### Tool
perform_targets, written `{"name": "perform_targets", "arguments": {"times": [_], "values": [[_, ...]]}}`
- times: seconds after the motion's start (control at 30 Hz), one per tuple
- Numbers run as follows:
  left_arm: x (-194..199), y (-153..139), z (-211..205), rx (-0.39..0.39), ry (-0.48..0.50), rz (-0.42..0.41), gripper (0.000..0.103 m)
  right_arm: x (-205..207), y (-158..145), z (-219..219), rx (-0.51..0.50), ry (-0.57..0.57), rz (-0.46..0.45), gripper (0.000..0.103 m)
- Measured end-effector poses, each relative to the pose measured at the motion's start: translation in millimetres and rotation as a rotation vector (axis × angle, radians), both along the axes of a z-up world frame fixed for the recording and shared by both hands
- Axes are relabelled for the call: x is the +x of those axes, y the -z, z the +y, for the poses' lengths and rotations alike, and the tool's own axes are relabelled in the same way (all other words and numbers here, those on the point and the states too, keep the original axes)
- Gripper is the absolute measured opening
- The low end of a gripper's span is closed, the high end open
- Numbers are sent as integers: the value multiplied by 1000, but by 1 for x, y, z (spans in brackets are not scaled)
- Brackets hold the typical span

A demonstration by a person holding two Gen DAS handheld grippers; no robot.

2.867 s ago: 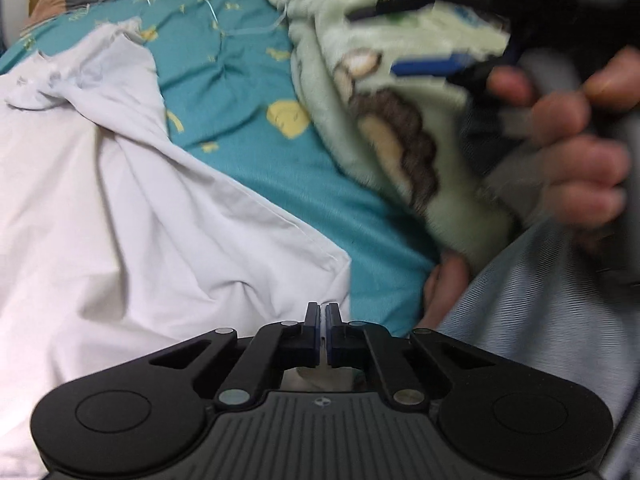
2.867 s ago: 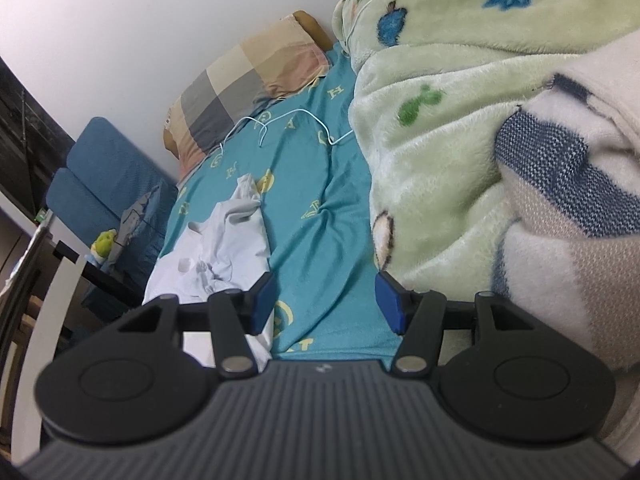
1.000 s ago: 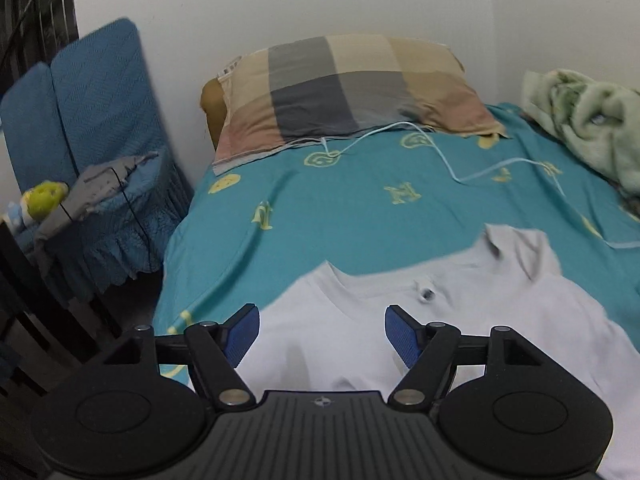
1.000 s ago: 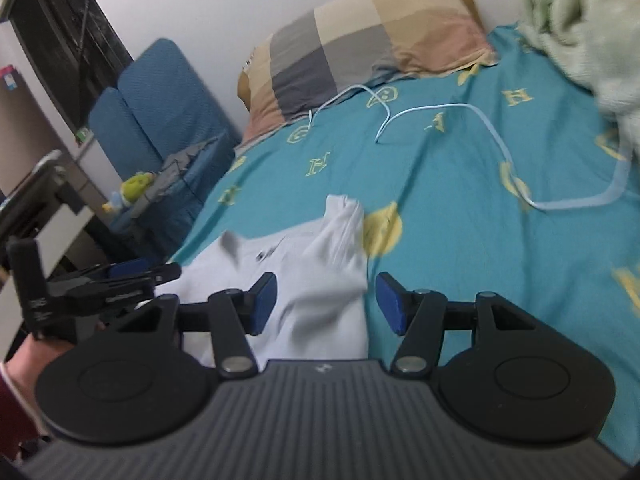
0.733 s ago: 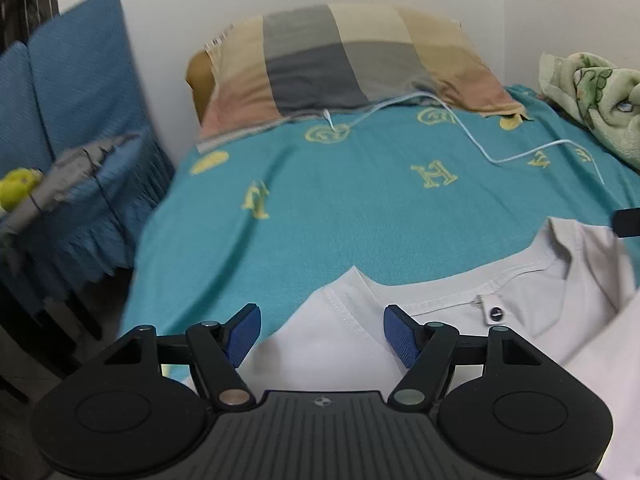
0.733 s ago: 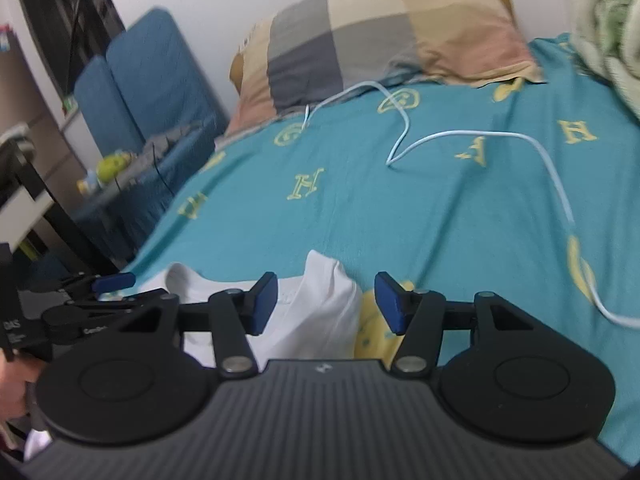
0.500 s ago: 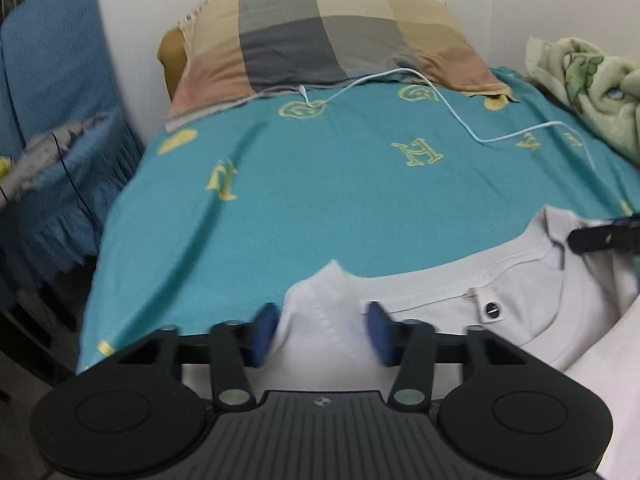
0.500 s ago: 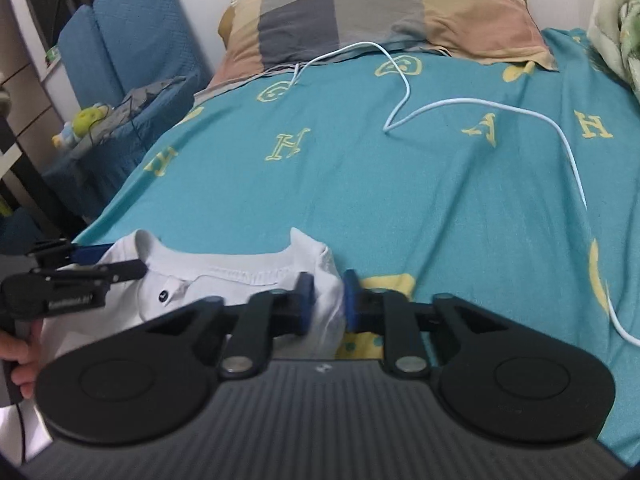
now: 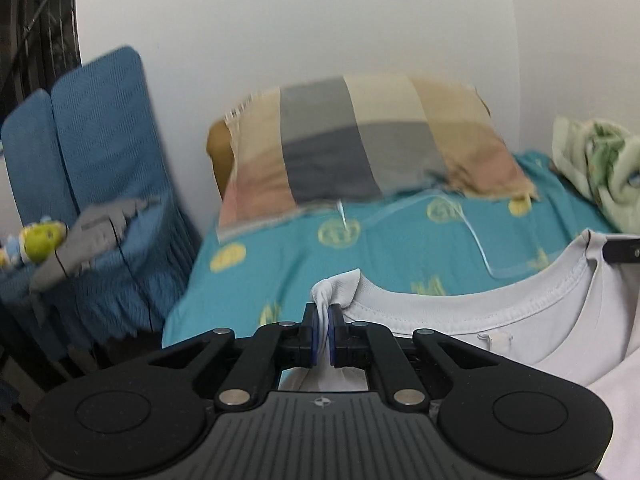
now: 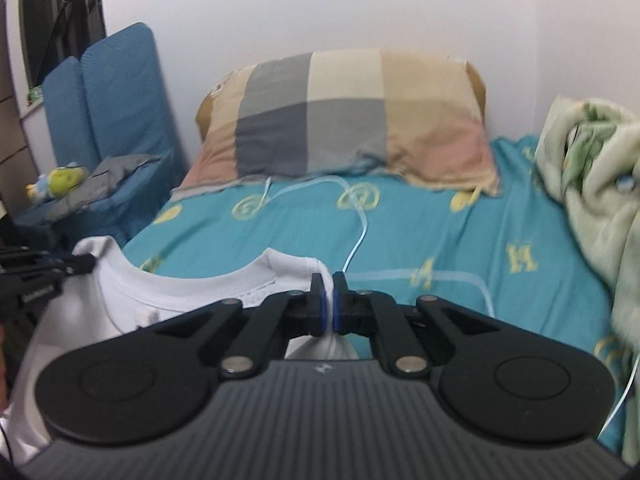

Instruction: Fold clothes

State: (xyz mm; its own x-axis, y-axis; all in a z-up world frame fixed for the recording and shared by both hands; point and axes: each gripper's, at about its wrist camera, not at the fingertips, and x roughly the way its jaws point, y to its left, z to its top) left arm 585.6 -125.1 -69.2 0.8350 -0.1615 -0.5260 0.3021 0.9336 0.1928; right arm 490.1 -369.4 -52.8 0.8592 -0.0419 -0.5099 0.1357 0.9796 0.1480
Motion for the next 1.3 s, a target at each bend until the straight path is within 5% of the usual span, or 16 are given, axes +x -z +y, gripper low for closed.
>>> {"name": "perform_targets", "arguments": {"times": [0.13,0.33,0.43,0.47,0.5,0.6,0.8,1.0,1.3], "values": [[37,17,-12,16,-25,32,6,31,16,-3,11,36,16,6],[61,97,-4,-12,-51,149,8,52,87,-9,92,53,106,8],[61,110,7,-43,-63,163,26,52,104,-15,152,59,125,10],[60,110,12,-58,-68,159,42,50,104,-17,166,63,121,12],[59,108,18,-74,-74,166,55,47,102,-18,174,71,113,18],[55,91,35,-118,-96,192,62,28,86,-22,202,84,66,56],[6,28,65,-216,-95,193,68,-43,43,-20,224,71,21,63],[-92,-18,71,-297,-59,219,69,-155,5,-4,232,83,23,63],[-221,-8,27,-311,-53,263,69,-325,-19,21,444,102,118,66]]}}
